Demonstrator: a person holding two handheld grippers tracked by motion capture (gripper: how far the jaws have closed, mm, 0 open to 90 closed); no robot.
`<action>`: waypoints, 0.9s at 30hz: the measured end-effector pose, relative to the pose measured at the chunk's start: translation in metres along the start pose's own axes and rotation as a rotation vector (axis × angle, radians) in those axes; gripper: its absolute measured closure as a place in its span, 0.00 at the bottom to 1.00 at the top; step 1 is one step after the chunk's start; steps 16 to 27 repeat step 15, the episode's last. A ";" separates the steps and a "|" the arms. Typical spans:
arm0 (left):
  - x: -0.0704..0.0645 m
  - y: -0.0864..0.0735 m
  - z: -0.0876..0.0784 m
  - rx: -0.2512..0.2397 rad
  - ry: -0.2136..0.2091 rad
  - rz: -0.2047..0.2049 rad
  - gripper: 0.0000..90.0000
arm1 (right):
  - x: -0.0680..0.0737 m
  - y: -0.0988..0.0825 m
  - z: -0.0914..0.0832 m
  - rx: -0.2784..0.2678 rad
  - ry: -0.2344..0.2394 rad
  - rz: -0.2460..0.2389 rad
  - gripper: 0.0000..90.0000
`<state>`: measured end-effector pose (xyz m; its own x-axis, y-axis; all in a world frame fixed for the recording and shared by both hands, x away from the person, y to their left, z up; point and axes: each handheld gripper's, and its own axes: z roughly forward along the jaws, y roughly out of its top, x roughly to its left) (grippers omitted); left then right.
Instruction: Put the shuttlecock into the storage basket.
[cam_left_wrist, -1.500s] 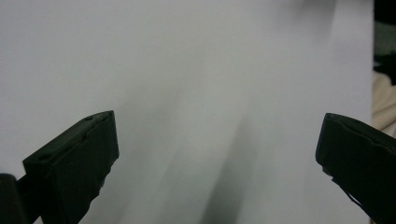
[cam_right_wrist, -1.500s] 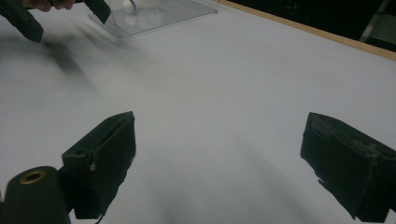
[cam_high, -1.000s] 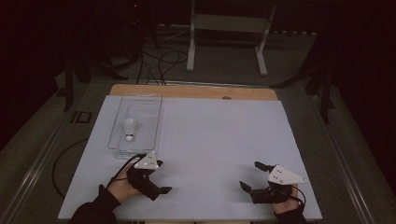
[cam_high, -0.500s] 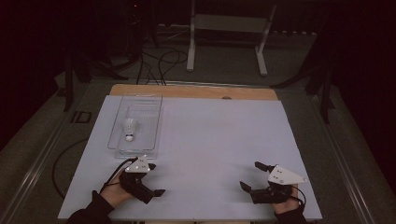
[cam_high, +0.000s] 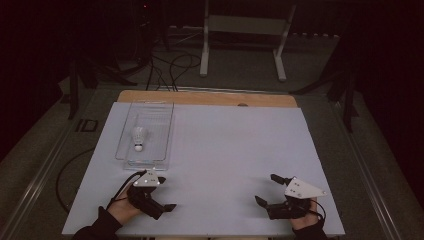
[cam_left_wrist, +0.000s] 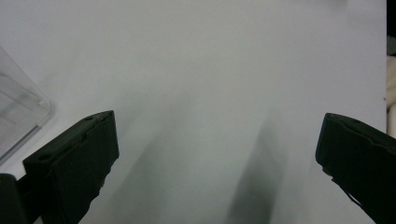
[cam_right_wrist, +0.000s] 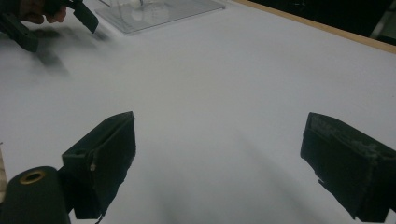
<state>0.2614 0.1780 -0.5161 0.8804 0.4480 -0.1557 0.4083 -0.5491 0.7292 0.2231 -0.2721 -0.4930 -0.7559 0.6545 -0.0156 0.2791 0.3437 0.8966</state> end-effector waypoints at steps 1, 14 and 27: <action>0.000 0.000 0.000 0.000 0.008 0.003 0.00 | 0.000 0.000 0.000 0.000 0.001 0.000 0.12; 0.000 -0.002 0.000 -0.008 0.028 0.017 0.00 | -0.001 0.000 0.000 0.004 0.002 0.008 0.12; 0.000 -0.002 0.000 -0.008 0.025 0.014 0.00 | -0.001 0.000 0.000 0.005 0.003 0.010 0.12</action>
